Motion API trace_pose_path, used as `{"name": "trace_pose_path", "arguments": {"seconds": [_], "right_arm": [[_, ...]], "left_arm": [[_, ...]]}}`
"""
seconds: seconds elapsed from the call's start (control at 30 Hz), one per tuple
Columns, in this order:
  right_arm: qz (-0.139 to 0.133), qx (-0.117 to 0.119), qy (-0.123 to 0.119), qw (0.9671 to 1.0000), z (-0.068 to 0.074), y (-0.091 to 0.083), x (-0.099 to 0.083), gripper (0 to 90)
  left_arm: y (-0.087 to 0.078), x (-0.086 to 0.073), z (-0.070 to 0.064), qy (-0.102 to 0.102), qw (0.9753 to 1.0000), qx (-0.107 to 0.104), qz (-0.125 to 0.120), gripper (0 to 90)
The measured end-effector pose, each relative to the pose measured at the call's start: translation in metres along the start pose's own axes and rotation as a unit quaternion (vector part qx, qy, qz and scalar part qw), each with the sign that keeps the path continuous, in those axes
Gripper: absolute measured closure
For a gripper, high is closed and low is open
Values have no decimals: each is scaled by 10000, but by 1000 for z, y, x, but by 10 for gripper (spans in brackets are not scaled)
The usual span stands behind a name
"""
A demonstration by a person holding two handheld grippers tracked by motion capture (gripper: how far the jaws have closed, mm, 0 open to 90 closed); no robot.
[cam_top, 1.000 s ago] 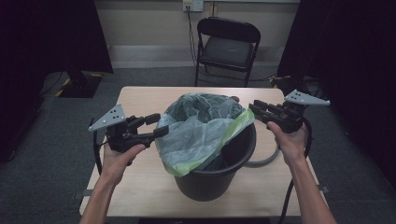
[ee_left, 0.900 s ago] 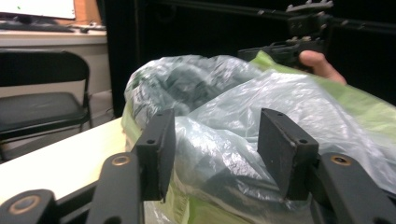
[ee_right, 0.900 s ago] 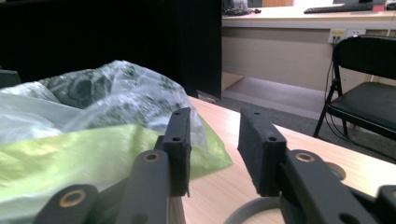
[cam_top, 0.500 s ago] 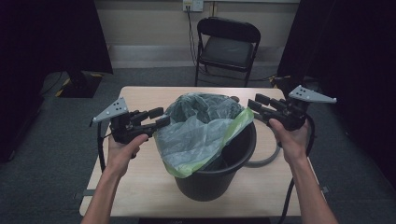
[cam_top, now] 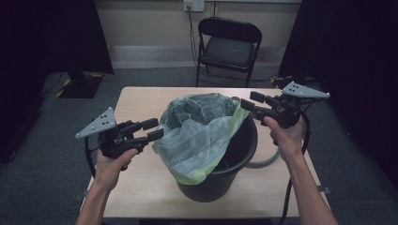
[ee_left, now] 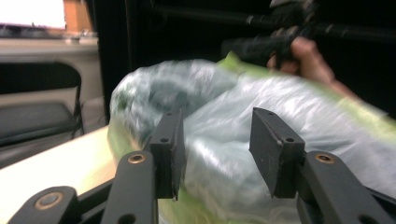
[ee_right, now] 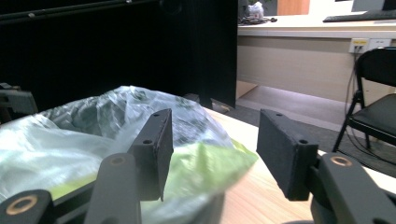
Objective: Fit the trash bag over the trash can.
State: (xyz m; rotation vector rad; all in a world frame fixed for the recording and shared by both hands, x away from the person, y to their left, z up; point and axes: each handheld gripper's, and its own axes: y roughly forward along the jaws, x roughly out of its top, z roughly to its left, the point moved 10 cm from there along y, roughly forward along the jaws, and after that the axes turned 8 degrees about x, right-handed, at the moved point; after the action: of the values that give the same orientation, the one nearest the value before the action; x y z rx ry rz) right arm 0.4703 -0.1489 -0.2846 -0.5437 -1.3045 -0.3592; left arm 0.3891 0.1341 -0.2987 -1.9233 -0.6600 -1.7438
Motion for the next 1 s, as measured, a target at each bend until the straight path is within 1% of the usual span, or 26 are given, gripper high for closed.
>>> {"name": "trace_pose_path", "arguments": {"seconds": [0.03, 0.07, 0.1, 0.13, 0.17, 0.2, 0.23, 0.27, 0.3, 0.33, 0.37, 0.4, 0.43, 0.47, 0.5, 0.53, 0.57, 0.67, 0.7, 0.77, 0.8, 0.87, 0.9, 0.93, 0.97, 1.0], "right_arm": [[-2, 23, 13, 10000, 1, 2, 1, 451], [17, 52, 2, 10000, 2, 4, 1, 451], [77, 101, 25, 9999, 3, 7, 0, 451], [168, 117, 46, 9998, 4, 11, -2, 451], [168, 117, 46, 9998, 4, 11, -2, 451], [228, 177, 70, 9996, 6, 13, -4, 451], [262, 186, 89, 9994, 6, 13, -5, 455], [262, 186, 89, 9994, 6, 13, -5, 455], [328, 162, 110, 9993, 5, 14, -7, 464], [427, 81, 154, 9989, 1, 14, -11, 485], [427, 81, 154, 9989, 1, 14, -11, 485], [455, 87, 189, 9987, 0, 14, -13, 527], [466, 176, 201, 9986, 0, 13, -15, 641], [466, 176, 201, 9986, 0, 13, -15, 641], [445, 186, 203, 9986, 0, 13, -16, 698], [374, 193, 209, 9989, 0, 10, -15, 774], [374, 193, 209, 9989, 0, 10, -15, 774], [258, 164, 210, 9993, -3, 3, -15, 881], [231, 153, 214, 9994, -5, 0, -15, 900], [145, 83, 194, 9997, -7, -7, -16, 900], [85, 59, 170, 9998, -9, -14, -20, 900], [55, 48, 166, 9998, -11, -17, -23, 900], [37, 74, 186, 9998, -11, -20, -26, 900], [18, 77, 194, 9998, -12, -23, -31, 900], [70, 91, 226, 9997, -14, -24, -43, 900], [70, 91, 226, 9997, -14, -24, -43, 900]], "left_arm": [[0, 5, 2, -54, 9999, -36, -146, 552], [2, 7, 7, -162, 9997, -72, -162, 551], [6, 6, 11, -207, 9997, -6, -120, 541], [17, -2, 21, -253, 9995, 161, 86, 519], [17, -2, 21, -253, 9995, 161, 86, 505], [22, -6, 24, -305, 9991, 229, 191, 488], [25, -10, 26, -323, 9987, 315, 256, 481], [27, -13, 26, -329, 9986, 266, 305, 481], [28, -16, 24, -345, 9985, 239, 344, 482], [28, -19, 21, -435, 9984, 154, 327, 481], [28, -19, 21, -435, 9984, 154, 327, 481], [27, -19, 19, -450, 9984, 120, 317, 481], [24, -19, 14, -463, 9983, 33, 339, 482], [24, -19, 14, -463, 9983, 33, 339, 482], [21, -20, 9, -496, 9982, -35, 346, 482], [20, -20, 7, -499, 9982, -23, 338, 469], [17, -20, 5, -495, 9982, -3, 341, 469], [9, -21, -2, -479, 9982, -67, 361, 464], [7, -21, -4, -458, 9983, -93, 359, 464], [5, -21, -6, -477, 9982, -130, 336, 464], [4, -21, -7, -464, 9983, -133, 331, 464], [4, -22, -6, -457, 9983, -141, 342, 463], [5, -21, -7, -503, 9982, -149, 304, 462], [5, -21, -6, -503, 9982, -137, 306, 462], [5, -22, -6, -512, 9981, -144, 307, 461], [5, -22, -6, -498, 9981, -153, 315, 461]]}}
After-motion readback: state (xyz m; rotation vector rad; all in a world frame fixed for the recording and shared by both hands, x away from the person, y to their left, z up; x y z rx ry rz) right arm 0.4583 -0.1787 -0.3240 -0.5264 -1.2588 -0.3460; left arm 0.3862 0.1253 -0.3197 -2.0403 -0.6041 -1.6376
